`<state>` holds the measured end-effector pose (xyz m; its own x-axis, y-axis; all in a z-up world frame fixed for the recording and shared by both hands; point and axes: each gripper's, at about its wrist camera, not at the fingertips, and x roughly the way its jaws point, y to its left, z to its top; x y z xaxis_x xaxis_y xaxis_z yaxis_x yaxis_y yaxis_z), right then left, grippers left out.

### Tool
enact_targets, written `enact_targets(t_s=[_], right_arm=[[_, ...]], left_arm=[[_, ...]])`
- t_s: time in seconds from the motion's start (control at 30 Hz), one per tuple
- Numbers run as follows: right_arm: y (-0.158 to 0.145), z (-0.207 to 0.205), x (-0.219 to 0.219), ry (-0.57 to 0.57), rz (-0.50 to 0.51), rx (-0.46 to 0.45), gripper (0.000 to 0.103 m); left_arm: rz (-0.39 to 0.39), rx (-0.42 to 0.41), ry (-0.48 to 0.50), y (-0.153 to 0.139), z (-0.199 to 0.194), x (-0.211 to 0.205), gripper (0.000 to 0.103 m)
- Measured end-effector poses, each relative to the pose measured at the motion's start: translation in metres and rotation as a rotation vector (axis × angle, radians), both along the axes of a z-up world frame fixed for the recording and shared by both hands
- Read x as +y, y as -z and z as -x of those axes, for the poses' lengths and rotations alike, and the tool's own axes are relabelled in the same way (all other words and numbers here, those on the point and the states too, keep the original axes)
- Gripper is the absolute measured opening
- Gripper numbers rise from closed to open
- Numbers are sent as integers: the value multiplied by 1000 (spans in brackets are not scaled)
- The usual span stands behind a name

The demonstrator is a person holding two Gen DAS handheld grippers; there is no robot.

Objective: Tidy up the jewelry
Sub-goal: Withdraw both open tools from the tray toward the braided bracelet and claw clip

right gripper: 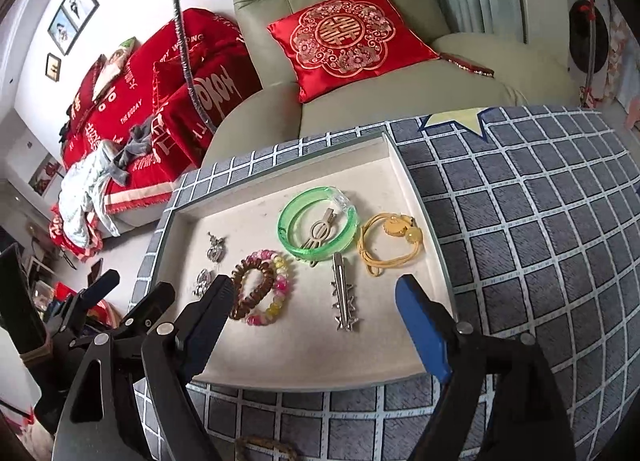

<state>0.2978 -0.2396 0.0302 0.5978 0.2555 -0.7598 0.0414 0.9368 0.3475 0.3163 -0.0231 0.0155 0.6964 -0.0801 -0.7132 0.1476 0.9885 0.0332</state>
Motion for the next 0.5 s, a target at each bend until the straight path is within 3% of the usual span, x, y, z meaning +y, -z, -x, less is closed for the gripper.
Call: enact_targets(t_s=[0.03,0.07,0.5], right_arm=[[-1,3,2,-5,14,-5,100],[-3,6,4,-6,31,-12,103],[-16,45,11,-25,47,19,103]], left_arm=[[3,4,2,0,4,1,103],[7,9,4,-1,7,2,103],[27,50,42,-8,55,12,103]])
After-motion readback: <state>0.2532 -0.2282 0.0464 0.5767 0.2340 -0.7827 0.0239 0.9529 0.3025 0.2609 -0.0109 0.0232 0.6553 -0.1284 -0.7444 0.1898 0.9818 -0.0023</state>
